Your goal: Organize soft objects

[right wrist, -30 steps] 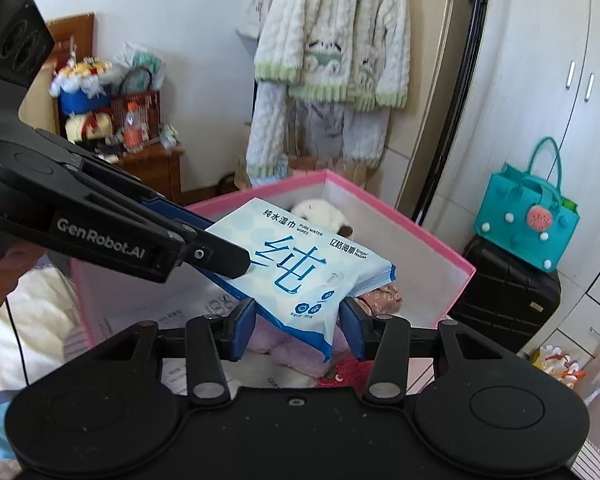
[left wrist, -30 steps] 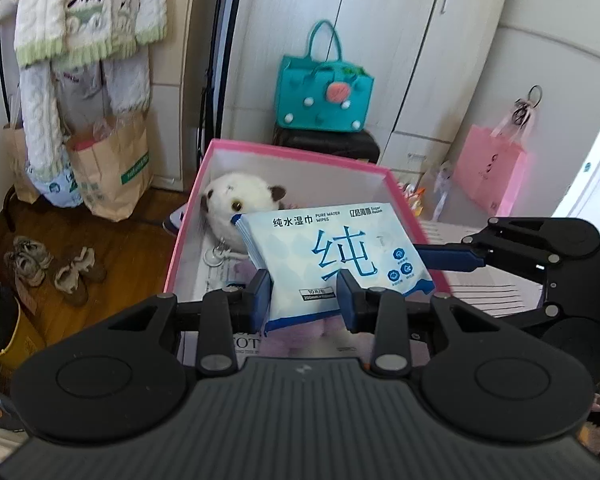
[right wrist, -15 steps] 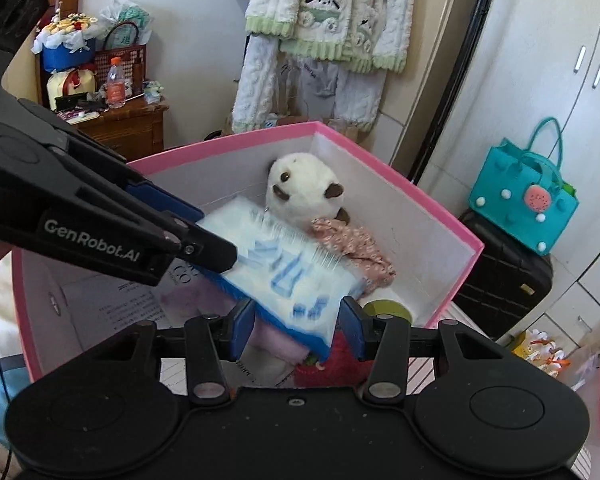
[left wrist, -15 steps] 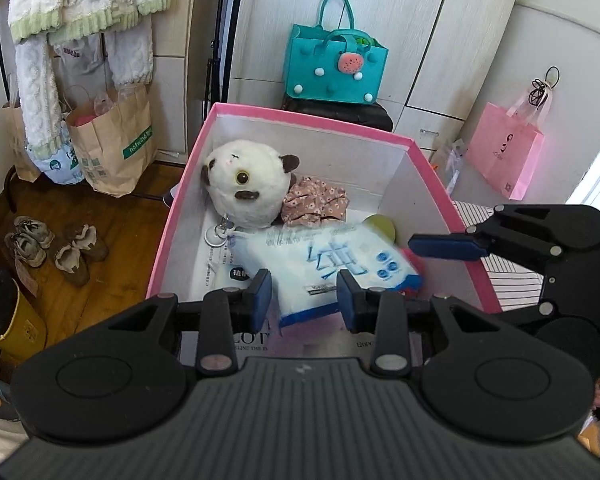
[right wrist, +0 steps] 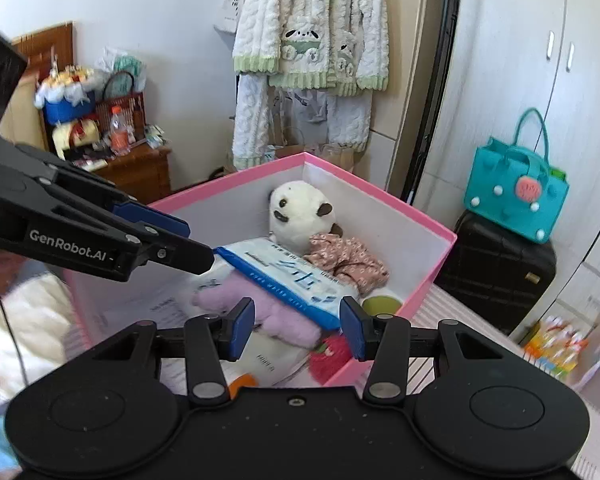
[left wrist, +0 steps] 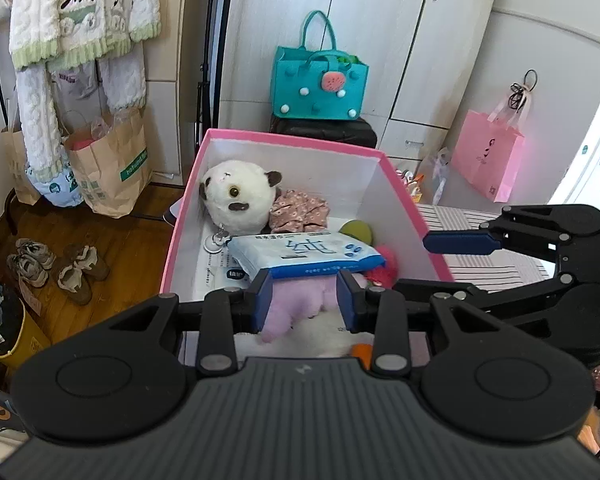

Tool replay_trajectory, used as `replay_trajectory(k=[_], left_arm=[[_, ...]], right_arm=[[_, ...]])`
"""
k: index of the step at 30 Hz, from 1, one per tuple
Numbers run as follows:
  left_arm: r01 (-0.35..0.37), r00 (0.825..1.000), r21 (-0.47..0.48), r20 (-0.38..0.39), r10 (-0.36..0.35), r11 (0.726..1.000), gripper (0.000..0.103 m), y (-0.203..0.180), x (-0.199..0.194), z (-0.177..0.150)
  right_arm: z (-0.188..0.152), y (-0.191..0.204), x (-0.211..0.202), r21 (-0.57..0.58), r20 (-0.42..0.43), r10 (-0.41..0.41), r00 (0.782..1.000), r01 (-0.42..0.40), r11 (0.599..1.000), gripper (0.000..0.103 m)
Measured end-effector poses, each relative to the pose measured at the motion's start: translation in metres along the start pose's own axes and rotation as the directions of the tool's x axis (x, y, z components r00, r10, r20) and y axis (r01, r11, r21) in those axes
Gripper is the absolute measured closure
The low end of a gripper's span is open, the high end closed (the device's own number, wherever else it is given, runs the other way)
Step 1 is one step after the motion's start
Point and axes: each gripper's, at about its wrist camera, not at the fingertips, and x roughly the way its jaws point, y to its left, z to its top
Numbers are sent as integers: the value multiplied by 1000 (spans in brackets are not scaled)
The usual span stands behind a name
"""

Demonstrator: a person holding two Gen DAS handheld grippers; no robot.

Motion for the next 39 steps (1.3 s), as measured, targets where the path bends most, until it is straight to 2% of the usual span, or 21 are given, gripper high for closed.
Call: replay_trajectory(k=[10, 17, 26, 28, 31, 33, 36, 39], left_arm=[[25, 999, 29, 39, -26, 999, 69, -20, -43, -11], [20, 996, 73, 81, -26, 997, 68, -35, -75, -17], [26, 989, 133, 138, -44, 991, 62, -55, -113, -34], [26, 989, 145, 142, -47, 989, 57, -60, -118, -36], [15, 989, 155, 146, -38, 988, 54, -68, -123, -40], [7, 988, 161, 150, -31, 987, 51, -72, -127, -43], [3, 987, 165, 155, -29, 986, 46, -78, -132, -48], [10, 987, 171, 155, -37, 985, 39, -82, -136, -55]], right_arm=[[-11, 2, -52, 72, 47, 24, 999, -27, 997, 50], [-18, 15, -92, 49, 99, 7, 995, -11, 999, 48], [-32, 23, -143, 54, 175, -33, 984, 24, 998, 38], [-36, 24, -150, 61, 185, -42, 982, 31, 998, 37], [-42, 26, -161, 72, 196, -61, 979, 48, 996, 30], [-47, 26, -167, 84, 196, -71, 978, 55, 995, 17], [-52, 24, -175, 113, 199, -87, 976, 65, 991, 5], [-59, 23, -181, 156, 188, -140, 972, 112, 981, 0]])
